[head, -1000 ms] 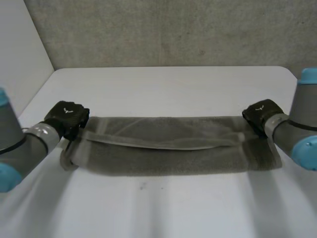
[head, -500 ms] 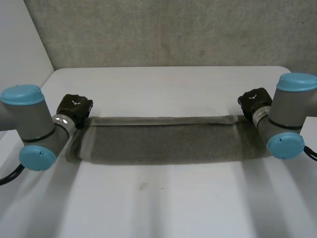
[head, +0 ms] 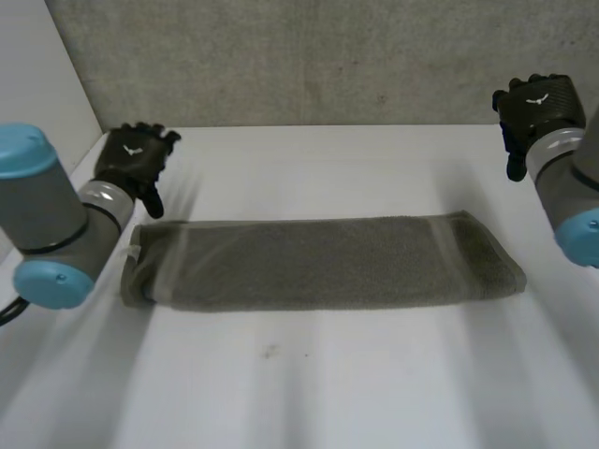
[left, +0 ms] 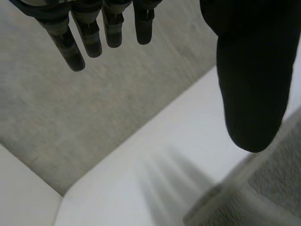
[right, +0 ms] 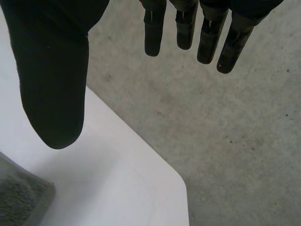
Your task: Fold the towel.
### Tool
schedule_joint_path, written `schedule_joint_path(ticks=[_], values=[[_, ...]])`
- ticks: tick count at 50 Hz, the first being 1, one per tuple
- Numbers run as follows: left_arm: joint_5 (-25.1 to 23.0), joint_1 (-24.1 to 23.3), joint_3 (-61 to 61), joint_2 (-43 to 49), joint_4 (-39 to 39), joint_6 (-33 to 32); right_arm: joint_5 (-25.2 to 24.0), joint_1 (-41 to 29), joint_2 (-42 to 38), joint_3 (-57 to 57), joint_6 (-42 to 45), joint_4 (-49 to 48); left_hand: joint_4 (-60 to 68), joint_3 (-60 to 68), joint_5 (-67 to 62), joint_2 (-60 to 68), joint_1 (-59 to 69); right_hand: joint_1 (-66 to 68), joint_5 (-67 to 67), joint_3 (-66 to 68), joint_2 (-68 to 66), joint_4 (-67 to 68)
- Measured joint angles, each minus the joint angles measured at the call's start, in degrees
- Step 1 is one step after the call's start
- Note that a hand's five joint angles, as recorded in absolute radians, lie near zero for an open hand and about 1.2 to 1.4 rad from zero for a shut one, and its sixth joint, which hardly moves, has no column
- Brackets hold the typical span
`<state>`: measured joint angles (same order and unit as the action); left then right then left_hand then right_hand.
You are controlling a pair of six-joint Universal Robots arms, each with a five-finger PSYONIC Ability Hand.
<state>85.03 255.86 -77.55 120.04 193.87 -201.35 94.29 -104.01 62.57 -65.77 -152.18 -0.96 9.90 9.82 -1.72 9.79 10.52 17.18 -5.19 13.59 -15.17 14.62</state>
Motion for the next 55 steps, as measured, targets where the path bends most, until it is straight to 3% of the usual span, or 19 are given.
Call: schedule_joint_path(ticks=[13,21,27,34,36,38,39,40,50,55], values=[[-1.02,3.28,-17.22,-17.74,-0.03,3.89,-9.18,5.83,10.15,-24.21,-0.69,0.63,-0.21,-0.28,0.15,-0.25,-0.02,0.0,0.0,0.0,0.0,0.0],[-1.97,4.15,-23.25,-20.94,0.02,6.44,-15.45,10.14,10.0,-34.21,-0.64,-3.71,-0.21,-0.28,0.18,-0.25,-0.02,0.0,0.0,0.0,0.0,0.0],[-4.21,4.96,-24.78,-21.06,0.02,8.54,-18.84,12.46,6.05,-37.92,-0.45,-11.64,-0.21,-0.28,0.15,-0.26,-0.02,5.04,-6.56,9.29,-5.91,7.99],[-4.96,5.27,-25.0,-20.8,0.02,8.91,-18.92,13.16,0.79,-36.95,0.5,-15.27,-0.29,-0.28,0.15,-0.26,-0.02,10.5,-10.85,14.01,-11.54,13.06],[-5.0,5.29,-25.12,-20.77,0.05,8.88,-18.71,13.35,-0.66,-36.17,1.03,-15.59,-0.3,-0.28,0.15,-0.27,-0.02,21.61,-20.63,24.62,-23.83,23.48],[-5.0,5.28,-25.27,-20.74,0.07,8.84,-18.51,13.68,-1.86,-35.35,1.57,-15.91,-0.29,-0.28,0.15,-0.27,-0.02,42.03,-40.53,47.96,-47.1,45.65],[-5.0,5.28,-25.27,-20.74,0.07,8.84,-18.51,13.68,-1.86,-35.35,1.57,-15.91,-0.29,-0.28,0.15,-0.27,-0.02,42.03,-40.53,47.96,-47.1,45.65],[-5.0,5.28,-25.36,-20.73,0.08,8.81,-18.25,14.05,-2.48,-34.82,1.88,-16.39,-0.29,-0.28,0.15,-0.27,-0.02,47.54,-50.93,59.66,-59.02,58.7],[-4.94,5.2,-25.54,-20.86,0.07,8.77,-12.75,19.13,-1.43,-32.82,3.78,-19.79,-0.29,-0.28,0.16,-0.27,-0.02,47.54,-51.3,62.06,-60.66,62.89],[-4.91,5.23,-25.55,-21.35,0.03,8.78,-9.42,25.47,-0.6,-29.36,9.86,-18.69,-0.3,-0.28,0.14,-0.27,-0.02,47.56,-51.29,62.06,-60.66,62.95]])
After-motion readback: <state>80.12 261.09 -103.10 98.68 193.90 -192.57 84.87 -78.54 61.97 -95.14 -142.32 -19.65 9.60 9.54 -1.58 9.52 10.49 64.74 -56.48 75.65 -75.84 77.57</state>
